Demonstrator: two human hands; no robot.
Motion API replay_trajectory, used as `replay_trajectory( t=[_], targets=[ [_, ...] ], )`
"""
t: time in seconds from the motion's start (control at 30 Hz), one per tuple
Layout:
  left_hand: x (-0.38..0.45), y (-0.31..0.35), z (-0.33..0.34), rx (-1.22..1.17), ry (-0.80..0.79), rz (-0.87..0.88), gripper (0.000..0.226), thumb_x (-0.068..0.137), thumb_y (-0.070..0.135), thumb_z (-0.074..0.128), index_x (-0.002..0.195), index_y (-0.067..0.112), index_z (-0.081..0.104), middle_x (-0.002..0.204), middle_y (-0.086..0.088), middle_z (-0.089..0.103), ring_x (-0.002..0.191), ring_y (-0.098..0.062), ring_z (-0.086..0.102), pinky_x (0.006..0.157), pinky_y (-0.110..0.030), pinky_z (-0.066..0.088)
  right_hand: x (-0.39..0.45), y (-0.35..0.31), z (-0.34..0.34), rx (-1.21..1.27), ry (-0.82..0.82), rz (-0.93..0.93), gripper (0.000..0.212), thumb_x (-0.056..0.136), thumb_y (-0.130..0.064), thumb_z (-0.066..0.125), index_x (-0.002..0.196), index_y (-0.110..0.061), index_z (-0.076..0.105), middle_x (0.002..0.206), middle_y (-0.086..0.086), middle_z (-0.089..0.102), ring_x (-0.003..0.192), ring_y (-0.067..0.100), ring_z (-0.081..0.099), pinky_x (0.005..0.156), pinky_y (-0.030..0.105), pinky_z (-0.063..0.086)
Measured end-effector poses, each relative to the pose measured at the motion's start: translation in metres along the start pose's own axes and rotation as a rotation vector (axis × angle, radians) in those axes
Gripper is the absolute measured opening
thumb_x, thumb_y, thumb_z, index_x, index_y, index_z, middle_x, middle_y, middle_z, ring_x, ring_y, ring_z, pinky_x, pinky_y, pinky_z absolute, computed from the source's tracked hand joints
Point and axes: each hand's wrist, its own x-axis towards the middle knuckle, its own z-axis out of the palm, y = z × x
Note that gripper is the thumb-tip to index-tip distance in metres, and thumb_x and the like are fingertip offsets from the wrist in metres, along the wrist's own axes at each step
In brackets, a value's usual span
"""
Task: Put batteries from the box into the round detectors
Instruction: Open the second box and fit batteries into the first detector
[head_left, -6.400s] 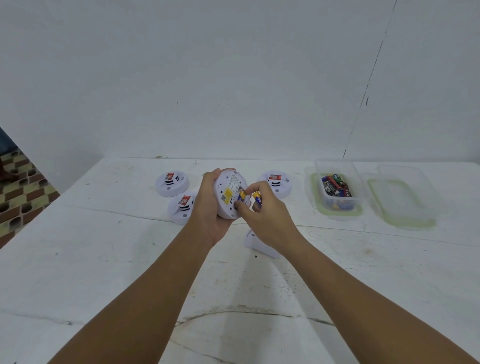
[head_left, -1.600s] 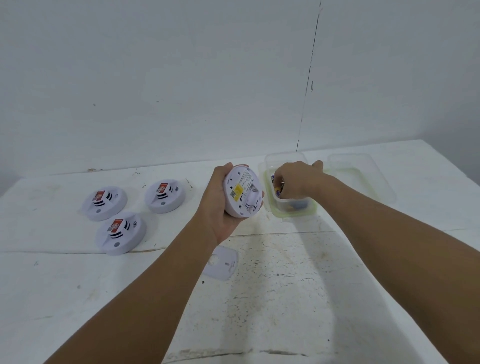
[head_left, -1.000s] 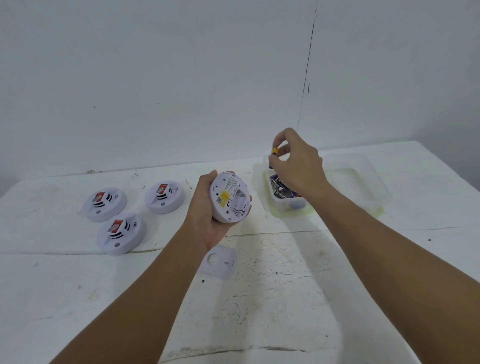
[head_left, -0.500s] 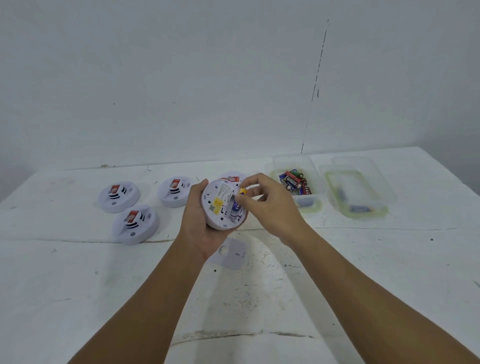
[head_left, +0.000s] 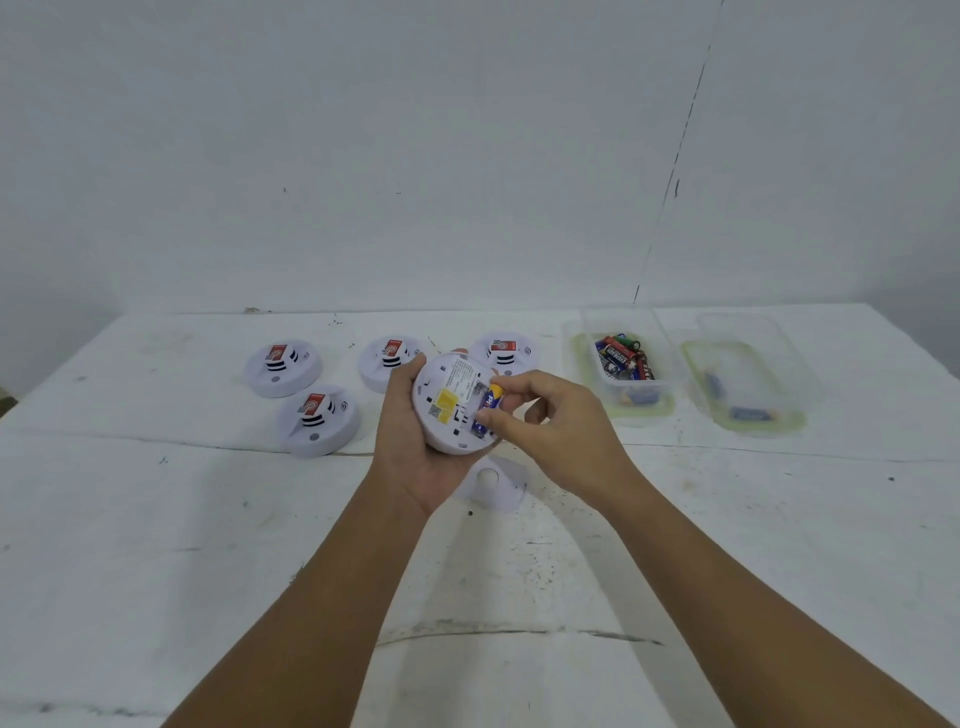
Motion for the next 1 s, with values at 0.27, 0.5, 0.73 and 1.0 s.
replay_trajectory(
  t=[0.27, 0.5, 0.73, 1.0],
  targets=[
    [-0.007, 0.010, -0.003, 0.030, -0.001, 0.000, 0.038, 0.100, 0.049, 0.052, 0.117, 0.019, 0.065, 0.117, -0.014, 0.071, 0.107, -0.037, 0.065, 0.080, -0.043, 0.057, -0.001, -0.008, 0.005, 0.030, -0.044, -0.021, 0.035, 0.081, -0.028, 0.088, 0.112, -0.031, 0.073, 0.090, -0.008, 0.069, 0.064, 0.011, 0.045, 0.065, 0.021, 0.045],
    [-0.011, 0.013, 0.001, 0.069, -0.012, -0.001, 0.039, 0.100, 0.050, 0.051, 0.119, 0.018, 0.064, 0.111, -0.013, 0.073, 0.092, -0.032, 0.071, 0.079, -0.041, 0.057, 0.002, -0.011, 0.010, 0.039, -0.003, -0.009, 0.037, 0.073, -0.036, 0.094, 0.101, -0.030, 0.071, 0.082, -0.013, 0.062, 0.062, 0.008, 0.044, 0.060, 0.020, 0.042],
    [-0.012, 0.013, 0.000, 0.076, -0.010, 0.013, 0.037, 0.099, 0.048, 0.054, 0.117, 0.018, 0.066, 0.112, -0.013, 0.070, 0.100, -0.033, 0.063, 0.086, -0.043, 0.050, -0.001, -0.009, 0.013, 0.093, 0.012, 0.000, 0.044, 0.073, -0.038, 0.094, 0.109, -0.036, 0.068, 0.087, -0.012, 0.060, 0.061, 0.008, 0.046, 0.060, 0.021, 0.044],
    [-0.010, 0.015, -0.002, 0.004, -0.061, 0.043, 0.040, 0.103, 0.048, 0.047, 0.110, 0.015, 0.069, 0.107, -0.012, 0.073, 0.100, -0.034, 0.066, 0.082, -0.044, 0.055, -0.003, -0.011, 0.013, 0.078, 0.024, -0.056, 0.038, 0.081, -0.033, 0.088, 0.115, -0.034, 0.071, 0.099, -0.010, 0.063, 0.068, 0.008, 0.049, 0.070, 0.019, 0.049]
  ],
)
